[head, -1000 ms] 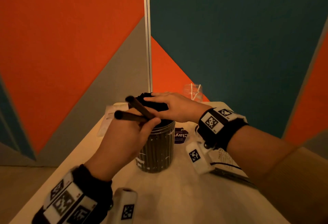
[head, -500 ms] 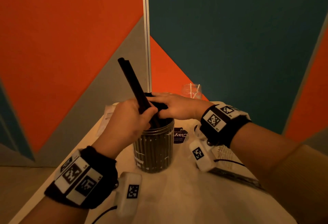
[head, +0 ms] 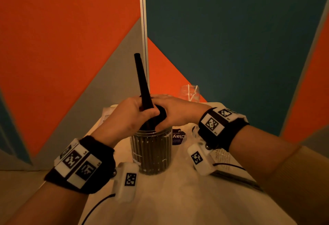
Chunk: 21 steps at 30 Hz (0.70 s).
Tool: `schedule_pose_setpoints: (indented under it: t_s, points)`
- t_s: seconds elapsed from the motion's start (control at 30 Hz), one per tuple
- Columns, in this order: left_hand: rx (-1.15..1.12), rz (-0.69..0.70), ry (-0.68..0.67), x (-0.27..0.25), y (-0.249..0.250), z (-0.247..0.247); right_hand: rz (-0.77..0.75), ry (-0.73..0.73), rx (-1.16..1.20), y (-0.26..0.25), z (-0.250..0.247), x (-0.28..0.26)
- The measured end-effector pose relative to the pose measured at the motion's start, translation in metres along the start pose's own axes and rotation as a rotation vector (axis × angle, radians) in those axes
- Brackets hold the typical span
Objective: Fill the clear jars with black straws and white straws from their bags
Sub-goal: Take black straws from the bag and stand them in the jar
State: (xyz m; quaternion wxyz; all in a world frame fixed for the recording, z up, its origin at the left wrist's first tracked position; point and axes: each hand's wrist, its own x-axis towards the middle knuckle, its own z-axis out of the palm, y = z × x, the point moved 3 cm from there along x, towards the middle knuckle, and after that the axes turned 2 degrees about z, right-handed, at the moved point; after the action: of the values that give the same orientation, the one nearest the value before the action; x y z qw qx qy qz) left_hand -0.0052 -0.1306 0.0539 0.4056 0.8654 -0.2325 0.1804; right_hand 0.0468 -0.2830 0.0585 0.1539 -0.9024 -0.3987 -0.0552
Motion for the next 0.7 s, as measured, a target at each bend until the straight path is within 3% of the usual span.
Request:
schedule_pose_setpoints:
  t_s: [0.23, 0.37, 0.5, 0.7]
  points:
    - [0.050, 0.012, -0.012, 0.003, 0.002, 0.004, 0.053, 0.012, 0.012, 0.004, 0.005, 0.003]
    - [-0.076, 0.013, 0.217, 0.012, 0.019, -0.009, 0.097, 0.032, 0.040, 0.005, 0.006, 0.003]
    - [-0.115, 0.101, 0.401, 0.035, 0.049, -0.028, 0.095, 0.026, -0.002, 0.007, 0.008, 0.003]
    - [0.043, 0.224, 0.423, 0.045, 0.058, -0.023, 0.092, 0.017, -0.011, 0.009, 0.008, 0.004]
